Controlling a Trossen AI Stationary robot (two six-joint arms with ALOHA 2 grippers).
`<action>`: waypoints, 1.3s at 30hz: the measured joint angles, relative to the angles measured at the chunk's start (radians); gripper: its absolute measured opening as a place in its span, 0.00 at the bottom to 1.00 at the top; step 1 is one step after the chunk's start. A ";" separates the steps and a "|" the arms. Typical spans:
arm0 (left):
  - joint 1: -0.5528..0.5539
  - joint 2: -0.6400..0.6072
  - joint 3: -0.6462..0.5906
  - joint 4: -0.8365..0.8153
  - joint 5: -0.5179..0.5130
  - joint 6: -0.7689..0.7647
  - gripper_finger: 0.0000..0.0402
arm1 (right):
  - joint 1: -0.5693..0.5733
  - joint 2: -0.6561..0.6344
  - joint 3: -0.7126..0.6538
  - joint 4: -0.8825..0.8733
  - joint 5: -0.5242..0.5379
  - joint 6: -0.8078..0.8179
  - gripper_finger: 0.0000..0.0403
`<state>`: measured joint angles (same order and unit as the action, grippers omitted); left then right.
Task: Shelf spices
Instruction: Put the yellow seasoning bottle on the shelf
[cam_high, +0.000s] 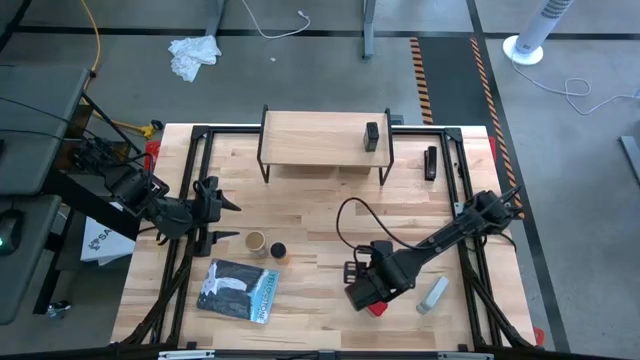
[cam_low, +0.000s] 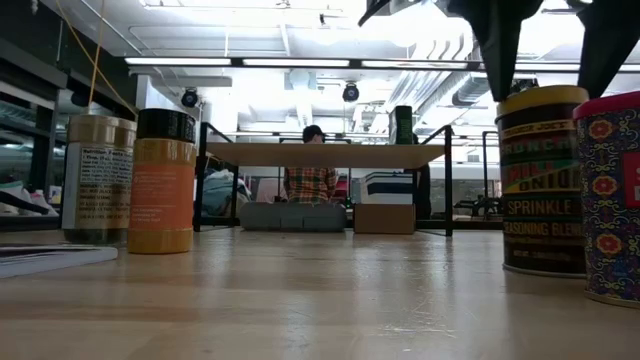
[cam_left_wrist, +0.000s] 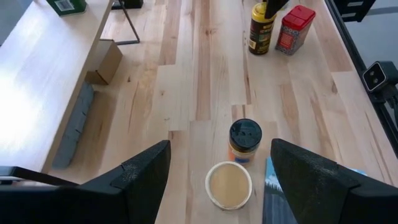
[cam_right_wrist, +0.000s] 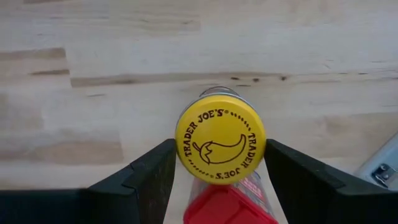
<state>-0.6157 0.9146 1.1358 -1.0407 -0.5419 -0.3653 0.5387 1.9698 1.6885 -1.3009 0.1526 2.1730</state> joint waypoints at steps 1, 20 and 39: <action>0.000 0.000 0.000 0.000 0.000 0.000 0.68 | -0.002 0.005 0.001 0.001 -0.004 0.001 0.59; 0.000 0.000 0.000 0.072 -0.039 0.014 0.68 | -0.104 0.019 0.001 0.002 -0.005 -0.014 0.59; 0.000 0.000 0.000 0.075 -0.069 -0.052 0.68 | -0.261 0.093 0.005 0.023 -0.061 -0.140 0.59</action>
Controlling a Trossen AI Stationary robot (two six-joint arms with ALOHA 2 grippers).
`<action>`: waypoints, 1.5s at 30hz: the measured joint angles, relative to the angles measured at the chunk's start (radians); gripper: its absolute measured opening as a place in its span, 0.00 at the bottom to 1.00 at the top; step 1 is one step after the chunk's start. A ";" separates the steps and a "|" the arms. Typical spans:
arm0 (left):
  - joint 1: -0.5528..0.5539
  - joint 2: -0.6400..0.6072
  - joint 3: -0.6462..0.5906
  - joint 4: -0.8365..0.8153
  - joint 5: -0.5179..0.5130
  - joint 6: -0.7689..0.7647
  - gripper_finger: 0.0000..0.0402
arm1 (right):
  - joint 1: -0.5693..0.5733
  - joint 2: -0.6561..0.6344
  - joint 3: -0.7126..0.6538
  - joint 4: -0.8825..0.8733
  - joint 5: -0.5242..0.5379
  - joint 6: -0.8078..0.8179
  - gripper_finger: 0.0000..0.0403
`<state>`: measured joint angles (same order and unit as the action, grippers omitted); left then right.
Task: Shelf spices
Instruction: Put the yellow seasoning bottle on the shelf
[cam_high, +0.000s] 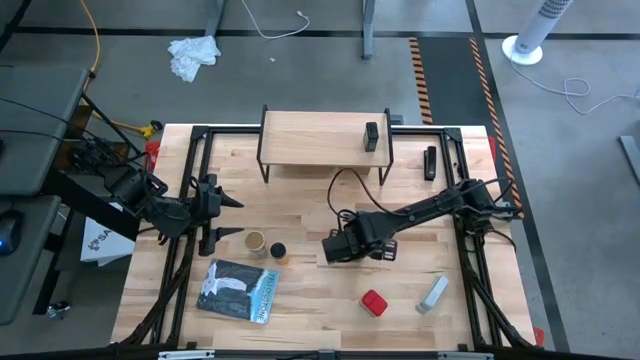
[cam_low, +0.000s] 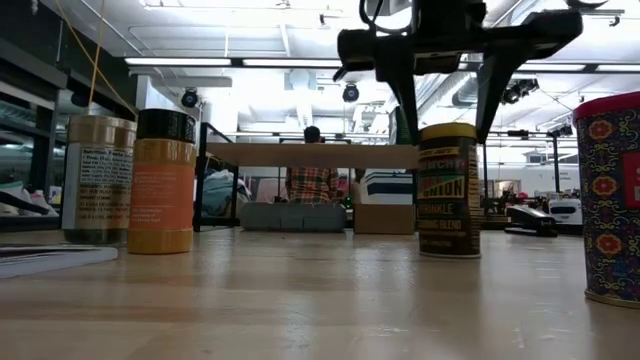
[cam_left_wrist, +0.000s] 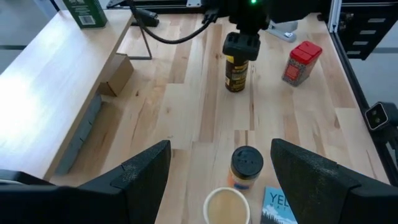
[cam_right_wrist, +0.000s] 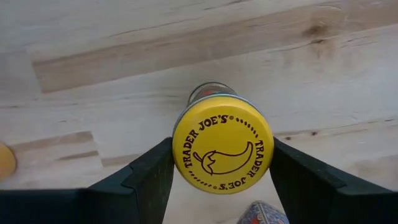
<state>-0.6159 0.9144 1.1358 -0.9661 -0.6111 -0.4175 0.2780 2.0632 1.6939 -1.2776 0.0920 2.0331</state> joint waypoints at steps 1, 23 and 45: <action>0.000 0.000 0.000 0.000 -0.001 0.000 0.68 | -0.006 0.000 0.000 0.002 -0.001 -0.008 0.59; 0.000 -0.007 0.000 0.334 0.031 0.103 0.68 | -0.023 0.033 0.175 -0.109 0.113 -0.153 0.51; 0.115 0.013 0.001 0.513 -0.069 0.188 0.68 | -0.432 -0.150 0.656 -0.213 0.319 -1.186 0.50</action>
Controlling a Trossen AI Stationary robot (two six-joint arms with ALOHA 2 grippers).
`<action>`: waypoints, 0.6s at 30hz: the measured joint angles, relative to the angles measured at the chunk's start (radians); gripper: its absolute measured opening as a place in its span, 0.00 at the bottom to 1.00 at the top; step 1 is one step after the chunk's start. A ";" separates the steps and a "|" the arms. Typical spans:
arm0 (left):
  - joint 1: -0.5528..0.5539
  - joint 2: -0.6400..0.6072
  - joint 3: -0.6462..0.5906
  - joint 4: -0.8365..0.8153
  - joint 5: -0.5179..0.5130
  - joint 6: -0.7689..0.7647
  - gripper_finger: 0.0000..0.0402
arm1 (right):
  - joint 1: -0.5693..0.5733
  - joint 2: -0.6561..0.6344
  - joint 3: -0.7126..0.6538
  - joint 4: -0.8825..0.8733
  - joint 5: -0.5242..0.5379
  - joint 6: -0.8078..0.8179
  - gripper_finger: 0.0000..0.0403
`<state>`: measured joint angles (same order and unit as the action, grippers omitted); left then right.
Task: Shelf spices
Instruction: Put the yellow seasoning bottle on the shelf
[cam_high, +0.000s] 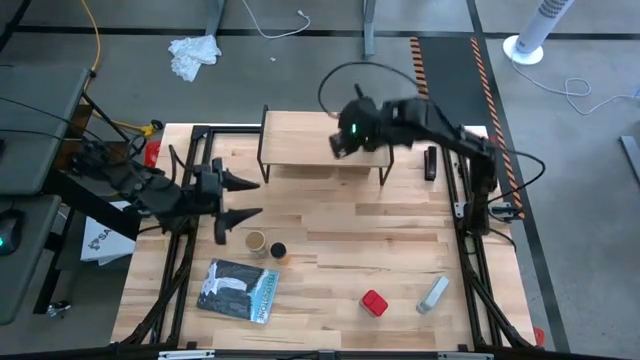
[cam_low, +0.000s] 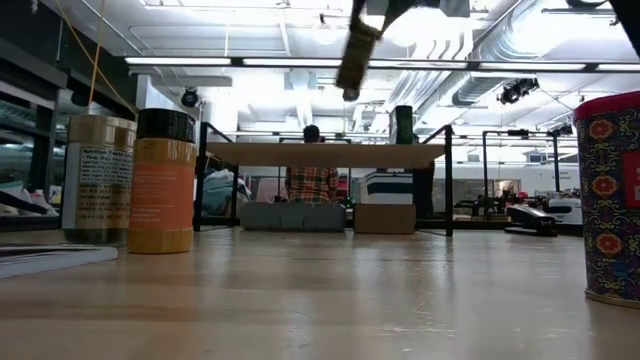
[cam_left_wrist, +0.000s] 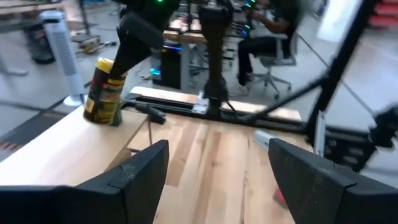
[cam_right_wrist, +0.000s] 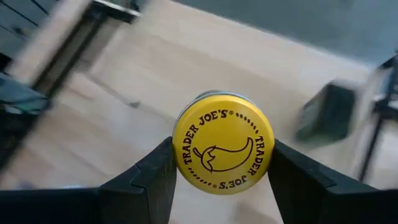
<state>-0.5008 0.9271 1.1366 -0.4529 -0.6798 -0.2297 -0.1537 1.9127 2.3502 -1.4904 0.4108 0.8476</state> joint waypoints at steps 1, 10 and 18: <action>0.007 0.005 0.000 0.010 -0.012 -0.023 0.68 | -0.039 -0.001 -0.002 -0.021 -0.030 -0.047 0.50; 0.038 0.035 0.000 0.163 -0.178 -0.132 0.68 | -0.253 0.031 -0.015 -0.047 -0.143 -0.385 0.50; 0.070 0.040 0.000 0.178 -0.221 -0.134 0.68 | -0.285 0.032 -0.160 0.019 -0.229 -0.472 0.52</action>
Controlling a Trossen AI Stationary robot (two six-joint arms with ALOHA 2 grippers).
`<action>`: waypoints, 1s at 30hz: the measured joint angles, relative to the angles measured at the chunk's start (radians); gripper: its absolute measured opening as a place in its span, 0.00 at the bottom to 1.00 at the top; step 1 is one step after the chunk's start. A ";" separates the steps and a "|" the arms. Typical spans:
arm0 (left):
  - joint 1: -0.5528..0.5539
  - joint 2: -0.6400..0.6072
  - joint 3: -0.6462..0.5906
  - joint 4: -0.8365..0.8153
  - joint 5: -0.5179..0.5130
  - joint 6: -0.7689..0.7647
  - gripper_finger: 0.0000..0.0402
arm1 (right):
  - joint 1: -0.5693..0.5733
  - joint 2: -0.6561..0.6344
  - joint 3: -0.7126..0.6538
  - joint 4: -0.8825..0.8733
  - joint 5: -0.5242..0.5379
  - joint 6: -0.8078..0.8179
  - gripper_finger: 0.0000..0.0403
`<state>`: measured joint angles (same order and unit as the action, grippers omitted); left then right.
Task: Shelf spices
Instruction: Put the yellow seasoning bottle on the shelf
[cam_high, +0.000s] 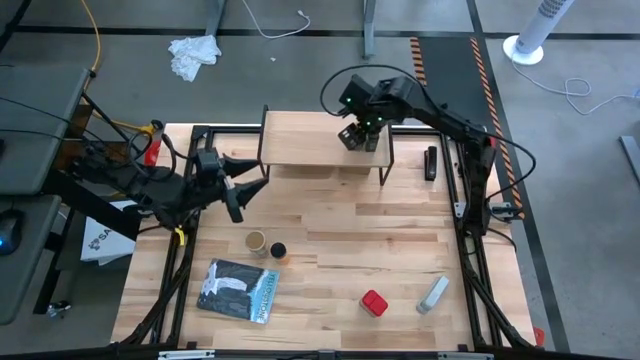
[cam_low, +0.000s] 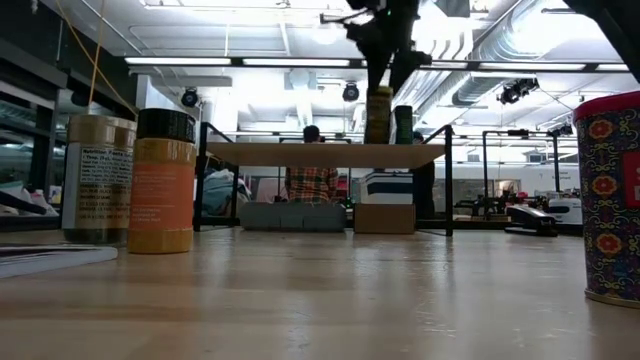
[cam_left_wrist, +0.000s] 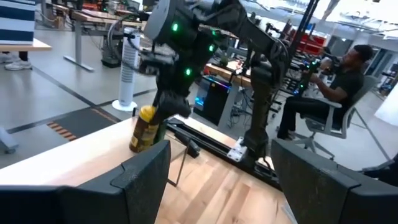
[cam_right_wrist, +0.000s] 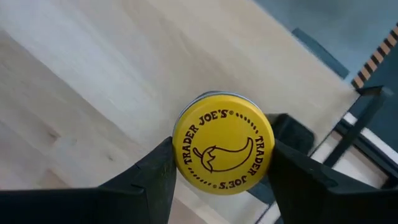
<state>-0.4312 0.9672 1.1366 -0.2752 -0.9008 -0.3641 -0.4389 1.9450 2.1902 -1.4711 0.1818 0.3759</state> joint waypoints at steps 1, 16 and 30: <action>0.006 0.000 0.000 0.000 0.000 0.000 0.68 | 0.000 0.000 -0.019 0.013 0.001 0.000 0.54; 0.031 -0.003 0.000 -0.010 0.046 0.003 0.68 | 0.008 -0.019 -0.077 0.091 -0.008 -0.017 0.59; 0.031 -0.003 0.000 -0.019 0.084 -0.002 0.68 | 0.008 -0.020 -0.077 0.109 0.020 -0.070 0.60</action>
<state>-0.4004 0.9646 1.1366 -0.2943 -0.8169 -0.3656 -0.4313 1.9255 2.1128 -1.3621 0.2014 0.3064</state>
